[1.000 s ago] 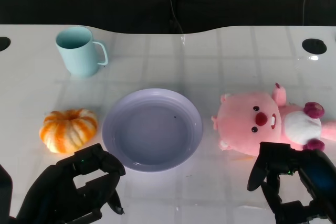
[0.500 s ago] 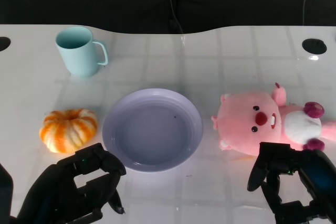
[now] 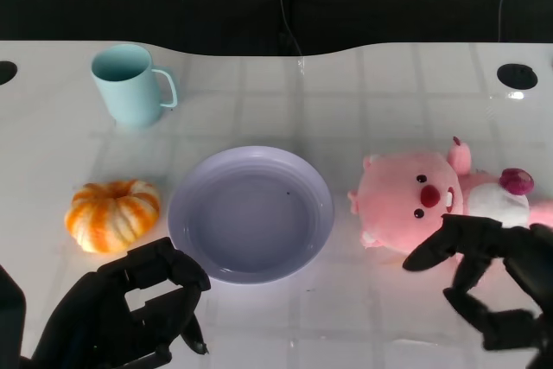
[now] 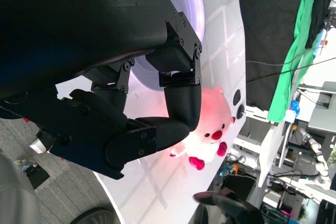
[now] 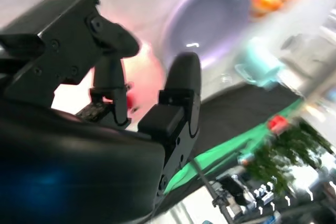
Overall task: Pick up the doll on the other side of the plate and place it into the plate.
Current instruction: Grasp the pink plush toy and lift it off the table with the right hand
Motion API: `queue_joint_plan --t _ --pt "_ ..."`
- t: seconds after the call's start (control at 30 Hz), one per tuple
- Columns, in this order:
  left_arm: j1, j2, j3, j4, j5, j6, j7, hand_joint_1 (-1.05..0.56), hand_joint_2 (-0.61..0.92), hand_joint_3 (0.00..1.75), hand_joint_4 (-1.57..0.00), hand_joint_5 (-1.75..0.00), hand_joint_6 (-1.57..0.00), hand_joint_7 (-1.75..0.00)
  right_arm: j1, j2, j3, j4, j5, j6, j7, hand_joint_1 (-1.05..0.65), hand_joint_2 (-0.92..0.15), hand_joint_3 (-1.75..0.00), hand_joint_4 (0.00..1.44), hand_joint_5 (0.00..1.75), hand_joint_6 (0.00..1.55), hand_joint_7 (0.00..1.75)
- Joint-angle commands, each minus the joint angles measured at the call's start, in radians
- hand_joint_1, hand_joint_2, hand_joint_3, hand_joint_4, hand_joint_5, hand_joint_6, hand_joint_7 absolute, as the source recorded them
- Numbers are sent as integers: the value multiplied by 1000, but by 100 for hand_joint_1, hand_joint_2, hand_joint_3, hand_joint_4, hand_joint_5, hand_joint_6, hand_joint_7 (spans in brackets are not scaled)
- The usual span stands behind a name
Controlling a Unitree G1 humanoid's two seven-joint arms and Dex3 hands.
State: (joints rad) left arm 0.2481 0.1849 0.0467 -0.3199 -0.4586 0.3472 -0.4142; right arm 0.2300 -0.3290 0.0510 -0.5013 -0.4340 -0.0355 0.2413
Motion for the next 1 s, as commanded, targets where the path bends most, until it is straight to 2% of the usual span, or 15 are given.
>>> queue_joint_plan --t 0.03,0.1,0.13,0.2,0.33,0.47,0.6,0.83,1.0 --pt "-7 11 7 7 14 -15 -1 -43 68 80 -69 -175 -67 -137 -25 -62 -21 -100 -111 115 72 -31 -84 -13 49 78 58 25" --pt "-9 10 11 8 9 -10 -3 -43 68 80 -69 -175 -68 -136 -47 -85 -32 -149 -159 191 127 -35 -87 -5 48 65 57 17" --pt "-9 10 13 8 7 -7 -3 -43 68 79 -68 -174 -68 -136 -59 -97 -36 -169 -182 229 158 -40 -88 -2 43 54 54 11" --pt "-10 10 13 10 7 -8 -5 -43 68 79 -68 -174 -68 -136 -84 -113 -36 -191 -235 289 202 -47 -89 -1 42 40 50 5" --pt "-4 12 14 7 13 -15 -5 -43 69 80 -68 -175 -68 -135 -144 -125 7 -194 -393 396 281 -58 -90 0 35 27 35 0" --pt "-1 14 13 8 14 -20 -10 -43 69 81 -69 -175 -69 -134 -201 -112 68 -159 -546 455 337 -67 -92 -1 31 22 24 0" --pt "-3 11 12 8 12 -16 -9 -42 69 81 -69 -175 -69 -134 -273 -67 127 -96 -694 533 412 -74 -92 -8 26 19 16 0" --pt "-6 9 12 4 5 -2 -4 -41 67 84 -68 -175 -68 -137 -367 -6 177 87 -758 554 383 -76 -92 -13 25 19 15 0" --pt "-7 10 13 2 9 -5 -4 -41 67 86 -69 -175 -68 -137 -435 12 218 216 -787 564 373 -77 -92 -15 24 19 15 0"
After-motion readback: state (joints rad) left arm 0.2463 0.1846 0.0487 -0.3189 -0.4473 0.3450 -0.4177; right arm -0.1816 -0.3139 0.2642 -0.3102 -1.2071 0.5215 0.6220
